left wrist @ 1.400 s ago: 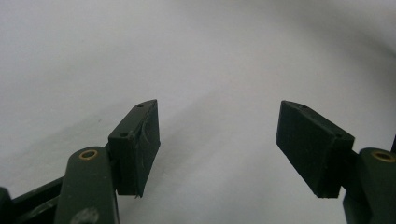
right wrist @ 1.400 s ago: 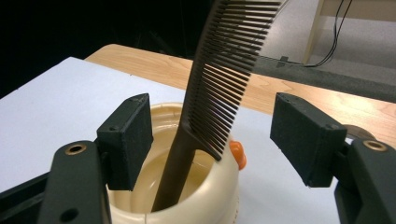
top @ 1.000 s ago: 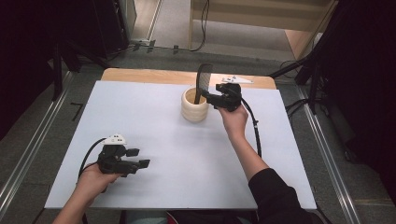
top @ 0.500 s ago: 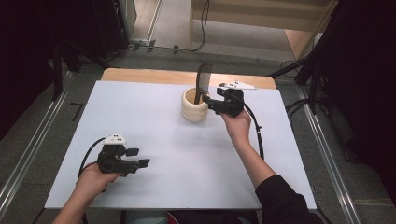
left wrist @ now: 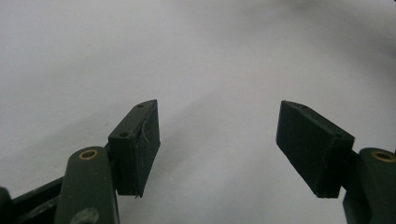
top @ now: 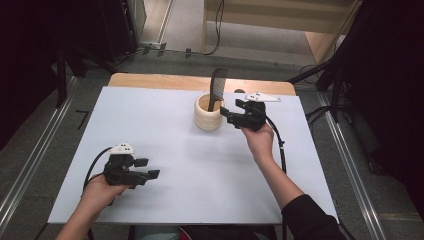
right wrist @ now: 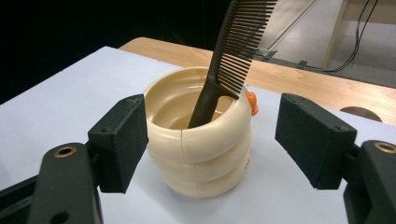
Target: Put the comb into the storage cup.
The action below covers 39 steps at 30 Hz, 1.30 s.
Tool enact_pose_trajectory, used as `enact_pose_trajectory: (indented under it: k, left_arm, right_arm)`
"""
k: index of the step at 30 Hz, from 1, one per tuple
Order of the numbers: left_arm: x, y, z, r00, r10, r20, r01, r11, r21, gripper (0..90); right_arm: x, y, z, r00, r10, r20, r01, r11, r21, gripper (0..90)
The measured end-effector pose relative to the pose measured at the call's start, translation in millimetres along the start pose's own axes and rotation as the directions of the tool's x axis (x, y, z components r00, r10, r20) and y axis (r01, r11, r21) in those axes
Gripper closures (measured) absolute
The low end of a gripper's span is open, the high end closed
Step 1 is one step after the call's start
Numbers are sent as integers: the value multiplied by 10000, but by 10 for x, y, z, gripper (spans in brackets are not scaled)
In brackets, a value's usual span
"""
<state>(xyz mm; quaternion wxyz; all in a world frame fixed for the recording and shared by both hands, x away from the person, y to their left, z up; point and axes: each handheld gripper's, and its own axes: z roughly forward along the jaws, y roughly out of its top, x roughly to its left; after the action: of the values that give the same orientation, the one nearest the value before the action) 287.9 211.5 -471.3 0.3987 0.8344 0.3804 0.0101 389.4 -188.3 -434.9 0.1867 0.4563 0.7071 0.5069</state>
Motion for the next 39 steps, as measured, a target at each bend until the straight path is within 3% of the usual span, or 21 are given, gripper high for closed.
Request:
enact_pose_trajectory:
  k: [10,14,19,39]
  left_arm:
    - [3,0,-2,10000,5,5,-5,10000,-12,312]
    - [6,0,-2,10000,8,14,-8,10000,-9,312]
    - [7,1,-4,10000,25,22,-25,10000,-9,312]
    - [7,5,-12,10000,-7,-1,7,10000,-76,312]
  right_arm:
    - [-4,-102,-122,9998,31,-199,-31,10000,-31,237]
    - [21,-147,-167,9994,-330,-104,330,9995,-1,235]
    - [36,-183,-230,9993,-162,-352,161,9999,-42,235]
    - [111,-353,-426,9967,-270,-768,270,9996,-15,228]
